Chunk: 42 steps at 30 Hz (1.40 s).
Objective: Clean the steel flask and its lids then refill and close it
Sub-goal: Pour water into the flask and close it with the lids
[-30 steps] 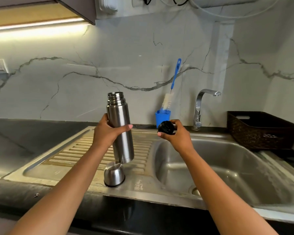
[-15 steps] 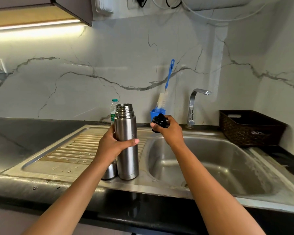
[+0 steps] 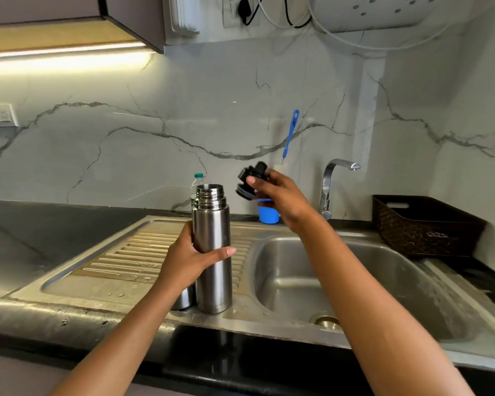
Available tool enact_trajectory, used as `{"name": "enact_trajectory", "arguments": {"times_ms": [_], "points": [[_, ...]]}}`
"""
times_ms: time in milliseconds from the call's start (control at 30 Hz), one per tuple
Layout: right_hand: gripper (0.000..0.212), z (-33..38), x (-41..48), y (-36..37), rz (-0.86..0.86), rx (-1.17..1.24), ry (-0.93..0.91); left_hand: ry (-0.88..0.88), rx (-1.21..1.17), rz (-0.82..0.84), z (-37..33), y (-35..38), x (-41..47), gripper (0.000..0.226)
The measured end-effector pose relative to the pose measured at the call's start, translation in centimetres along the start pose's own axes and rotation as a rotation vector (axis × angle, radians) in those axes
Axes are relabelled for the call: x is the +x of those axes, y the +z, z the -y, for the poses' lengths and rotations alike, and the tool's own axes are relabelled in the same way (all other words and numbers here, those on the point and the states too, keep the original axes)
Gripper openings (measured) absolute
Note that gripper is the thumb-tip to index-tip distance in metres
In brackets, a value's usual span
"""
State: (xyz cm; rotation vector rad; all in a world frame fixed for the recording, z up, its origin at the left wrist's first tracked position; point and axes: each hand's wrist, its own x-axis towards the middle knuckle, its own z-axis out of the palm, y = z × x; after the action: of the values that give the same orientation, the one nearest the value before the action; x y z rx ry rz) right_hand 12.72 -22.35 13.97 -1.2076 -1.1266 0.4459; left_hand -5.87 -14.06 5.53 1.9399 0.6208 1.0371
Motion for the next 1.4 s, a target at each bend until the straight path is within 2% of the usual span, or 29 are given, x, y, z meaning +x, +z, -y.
{"name": "enact_trajectory", "arguments": {"times_ms": [167,267,467,600,667,767,900,933,967,1033,1100,1133,1267,1333,1400], "points": [[0.019,5.2,2.8,1.9,0.294,-0.12,-0.036,-0.086,-0.262,0.245,1.4,-2.8,0.5,0.099],[0.026,6.1,3.7,2.7,0.44,-0.252,-0.012,-0.103,-0.376,0.344,2.3,-3.4,0.8,0.1],[0.036,5.9,4.2,3.6,0.59,-0.498,0.086,-0.078,-0.352,0.428,3.0,-3.4,1.5,0.096],[0.036,4.8,3.8,3.5,0.601,-0.464,0.136,-0.067,-0.309,0.464,2.8,-3.5,2.0,0.096],[0.037,4.8,3.3,3.4,0.579,-0.493,0.137,-0.071,-0.304,0.46,3.0,-3.5,2.0,0.097],[0.036,5.5,2.4,4.5,0.404,-0.674,0.021,-0.073,-0.309,0.444,3.3,-3.4,1.9,0.097],[0.069,5.3,1.3,7.1,0.066,-1.357,-0.181,-0.065,-0.312,0.436,3.2,-3.2,1.9,0.097],[0.073,5.4,1.3,7.2,0.057,-1.403,-0.182,-0.065,-0.311,0.441,3.1,-3.3,1.9,0.097],[0.074,5.8,1.4,6.8,0.114,-1.323,-0.131,-0.068,-0.309,0.448,3.1,-3.3,1.9,0.097],[0.072,6.9,2.0,5.1,0.348,-0.85,0.046,-0.076,-0.308,0.461,3.2,-3.4,2.1,0.097],[0.06,7.3,3.1,3.1,0.515,-0.4,0.146,-0.085,-0.312,0.468,3.3,-3.5,2.2,0.097],[0.056,7.2,3.6,2.6,0.571,-0.334,0.158,-0.087,-0.312,0.468,3.4,-3.5,2.2,0.097],[0.055,7.3,4.3,3.6,0.728,-0.548,0.122,-0.072,-0.296,0.472,3.3,-3.6,2.1,0.098],[0.044,7.8,4.3,4.4,0.671,-0.669,0.047,-0.061,-0.286,0.469,3.2,-3.5,2.1,0.097],[0.042,8.4,4.0,5.7,0.534,-0.858,0.016,-0.055,-0.277,0.463,3.1,-3.4,2.1,0.096]]}}
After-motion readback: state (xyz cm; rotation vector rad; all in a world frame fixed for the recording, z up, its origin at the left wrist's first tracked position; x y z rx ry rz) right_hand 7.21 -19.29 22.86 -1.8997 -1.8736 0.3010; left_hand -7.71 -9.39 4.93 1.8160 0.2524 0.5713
